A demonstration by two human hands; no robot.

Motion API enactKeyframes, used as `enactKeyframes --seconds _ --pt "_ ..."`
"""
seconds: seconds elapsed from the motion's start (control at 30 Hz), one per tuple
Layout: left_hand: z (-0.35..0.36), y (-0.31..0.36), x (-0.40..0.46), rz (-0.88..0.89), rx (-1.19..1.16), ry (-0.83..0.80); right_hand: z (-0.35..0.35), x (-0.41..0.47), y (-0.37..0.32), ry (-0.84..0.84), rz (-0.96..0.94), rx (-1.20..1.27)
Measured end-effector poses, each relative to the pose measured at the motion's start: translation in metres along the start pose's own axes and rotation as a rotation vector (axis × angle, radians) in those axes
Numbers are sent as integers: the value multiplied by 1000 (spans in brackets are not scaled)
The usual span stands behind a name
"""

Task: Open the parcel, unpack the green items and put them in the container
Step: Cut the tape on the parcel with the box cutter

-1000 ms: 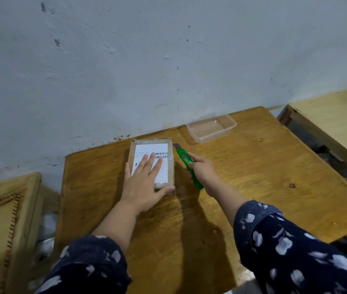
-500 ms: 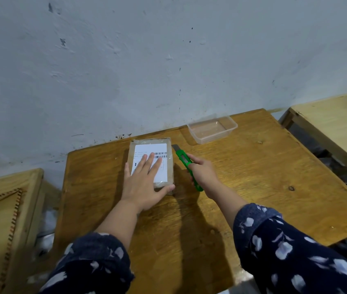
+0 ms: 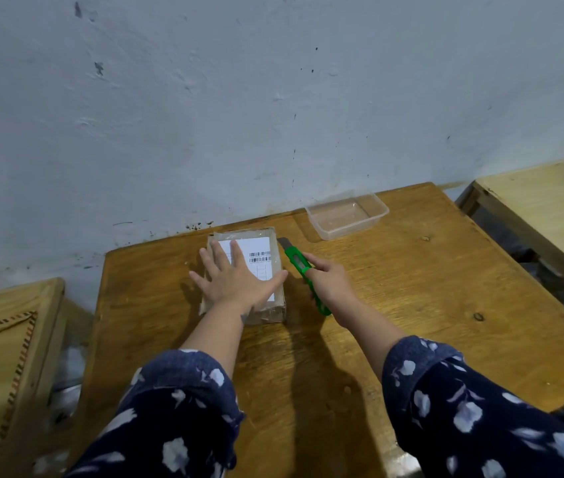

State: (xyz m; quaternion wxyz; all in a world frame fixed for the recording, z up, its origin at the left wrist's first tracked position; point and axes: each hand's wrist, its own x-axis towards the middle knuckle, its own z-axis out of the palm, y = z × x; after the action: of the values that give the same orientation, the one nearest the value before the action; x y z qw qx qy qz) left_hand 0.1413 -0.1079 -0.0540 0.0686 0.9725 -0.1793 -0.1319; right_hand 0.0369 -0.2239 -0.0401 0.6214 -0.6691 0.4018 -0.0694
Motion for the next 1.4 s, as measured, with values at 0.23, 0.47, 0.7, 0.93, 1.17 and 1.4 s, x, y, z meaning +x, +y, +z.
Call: enactKeyframes --seconds 0.23,0.47,0.7,0.93,1.17,1.4 --pt "8 1 -1 21 26 85 8 8 -6 1 0 -1" --pt "11 2 0 20 31 98 2 6 -1 -9 -27 31" --pt "10 -6 0 56 61 84 4 7 1 -29 -4 81" --pt "16 -5 0 69 73 154 1 -12 9 -38 -48 9" --pt "6 -9 -3 90 -185 171 27 -28 -4 -68 -108 -66" --pt "6 -21 -10 261 -3 118 3 -13 -14 39 -36 -54"
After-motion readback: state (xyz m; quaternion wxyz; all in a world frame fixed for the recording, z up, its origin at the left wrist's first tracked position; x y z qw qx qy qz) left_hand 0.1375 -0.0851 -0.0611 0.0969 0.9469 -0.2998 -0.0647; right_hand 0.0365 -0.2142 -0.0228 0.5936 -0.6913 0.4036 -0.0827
